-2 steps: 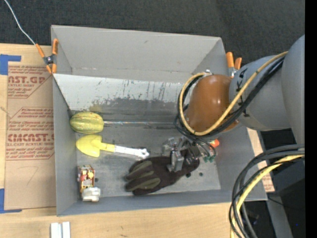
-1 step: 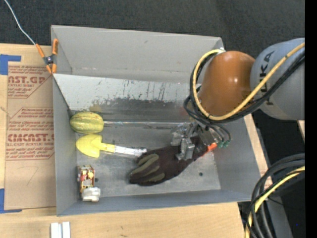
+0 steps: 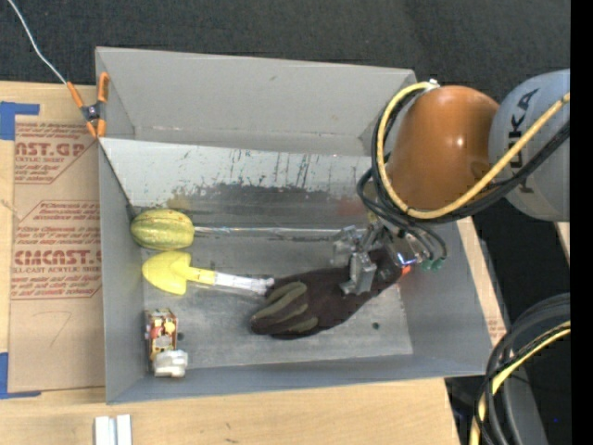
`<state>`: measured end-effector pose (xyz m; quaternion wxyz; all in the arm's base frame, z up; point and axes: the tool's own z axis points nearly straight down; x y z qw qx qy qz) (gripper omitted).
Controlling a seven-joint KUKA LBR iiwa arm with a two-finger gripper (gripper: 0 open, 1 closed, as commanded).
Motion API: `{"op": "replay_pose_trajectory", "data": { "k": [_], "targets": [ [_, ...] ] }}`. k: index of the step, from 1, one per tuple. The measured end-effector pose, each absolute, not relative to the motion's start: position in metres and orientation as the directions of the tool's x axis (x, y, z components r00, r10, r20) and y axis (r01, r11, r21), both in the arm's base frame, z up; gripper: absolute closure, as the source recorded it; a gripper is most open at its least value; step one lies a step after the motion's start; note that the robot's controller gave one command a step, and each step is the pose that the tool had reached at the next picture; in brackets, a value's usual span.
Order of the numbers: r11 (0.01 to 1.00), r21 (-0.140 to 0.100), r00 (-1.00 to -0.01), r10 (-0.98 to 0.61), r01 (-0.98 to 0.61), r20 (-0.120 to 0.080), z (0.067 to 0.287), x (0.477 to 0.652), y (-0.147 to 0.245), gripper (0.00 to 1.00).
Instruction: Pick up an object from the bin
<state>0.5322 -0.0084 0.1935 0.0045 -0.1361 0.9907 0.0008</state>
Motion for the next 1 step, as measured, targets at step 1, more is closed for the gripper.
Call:
{"op": "replay_pose_trajectory", "data": {
  "k": [1],
  "targets": [
    [0.967,0.002,-0.967,-0.254,-0.254,-0.001,0.2599,0.5503,-0.0012,1.00]
  ]
}}
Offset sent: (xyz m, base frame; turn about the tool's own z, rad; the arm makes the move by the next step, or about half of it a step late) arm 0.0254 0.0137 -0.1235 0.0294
